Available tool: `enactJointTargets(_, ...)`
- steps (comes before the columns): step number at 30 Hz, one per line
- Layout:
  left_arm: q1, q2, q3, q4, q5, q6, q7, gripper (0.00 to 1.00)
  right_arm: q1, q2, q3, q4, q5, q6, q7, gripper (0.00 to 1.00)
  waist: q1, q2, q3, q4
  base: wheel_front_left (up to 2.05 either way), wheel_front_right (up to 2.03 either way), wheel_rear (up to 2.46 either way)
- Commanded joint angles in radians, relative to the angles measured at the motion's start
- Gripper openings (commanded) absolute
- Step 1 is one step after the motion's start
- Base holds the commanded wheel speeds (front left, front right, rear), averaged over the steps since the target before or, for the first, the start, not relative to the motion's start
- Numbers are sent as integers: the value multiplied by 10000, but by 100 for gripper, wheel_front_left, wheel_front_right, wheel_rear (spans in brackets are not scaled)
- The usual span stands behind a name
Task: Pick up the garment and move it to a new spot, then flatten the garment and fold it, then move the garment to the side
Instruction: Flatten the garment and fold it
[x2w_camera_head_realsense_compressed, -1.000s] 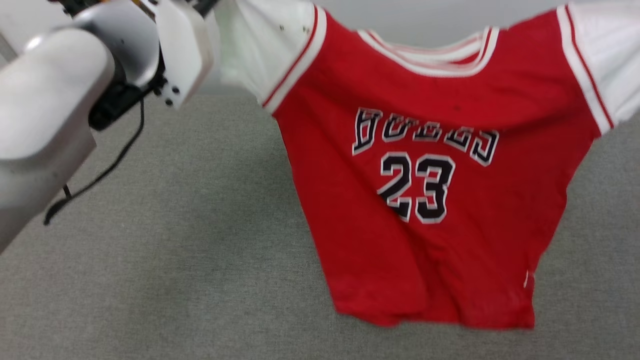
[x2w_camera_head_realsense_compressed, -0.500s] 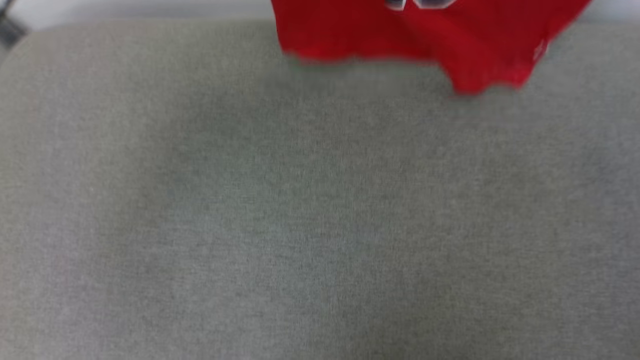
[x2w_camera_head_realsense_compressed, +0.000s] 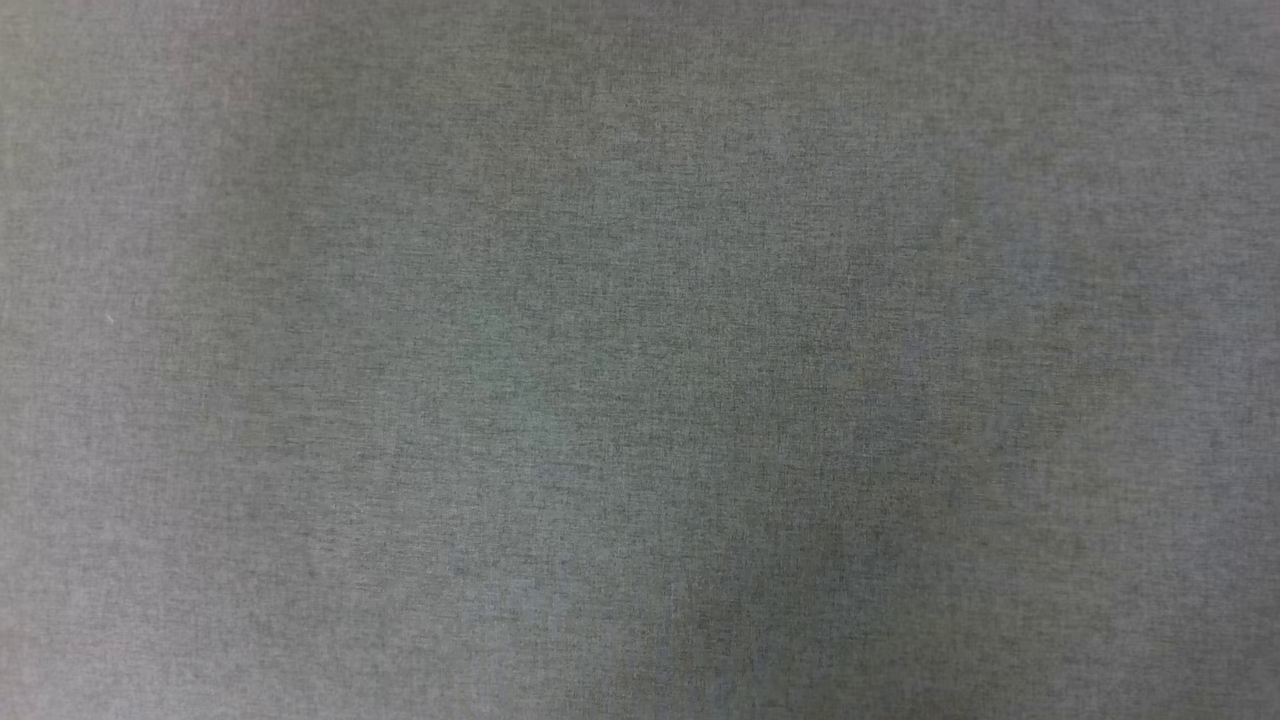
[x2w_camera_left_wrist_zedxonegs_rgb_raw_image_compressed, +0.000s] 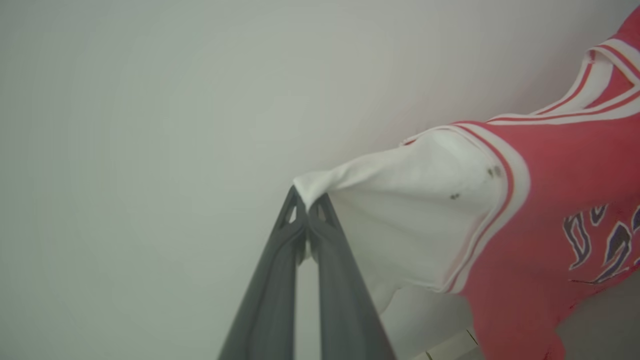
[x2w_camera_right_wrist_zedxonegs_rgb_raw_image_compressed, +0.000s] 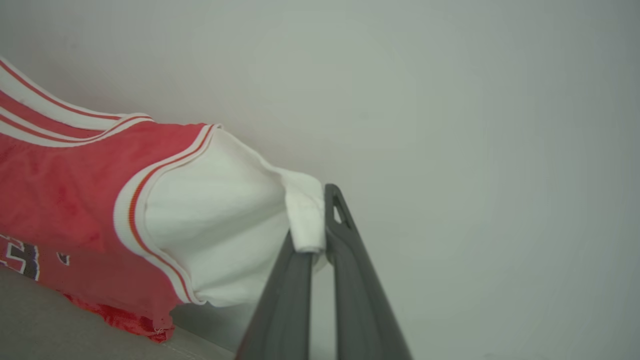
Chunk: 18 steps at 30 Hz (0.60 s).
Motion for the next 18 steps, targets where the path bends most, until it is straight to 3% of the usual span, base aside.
enactJointTargets(1, 177, -74, -8, 46, -33, -26, -78, 0, 218, 65, 58, 53, 127, -11, -103, 0, -2, -1, 15, 18, 0, 0, 0)
enactJointTargets(9, 2310, -486, -256, 545, -556, -319, -1043, 0, 2141, 254, 1052, 509, 1048, -11, -1151, 0, -2, -1, -366, 44, 0, 0, 0)
enactJointTargets(18, 6115, -115, -127, -89, -1292, -46, -1849, 0, 5588, -159, 1865, -256, 2402, -9, -2142, 0, -2, -1, -1458, -29, 0, 0, 0)
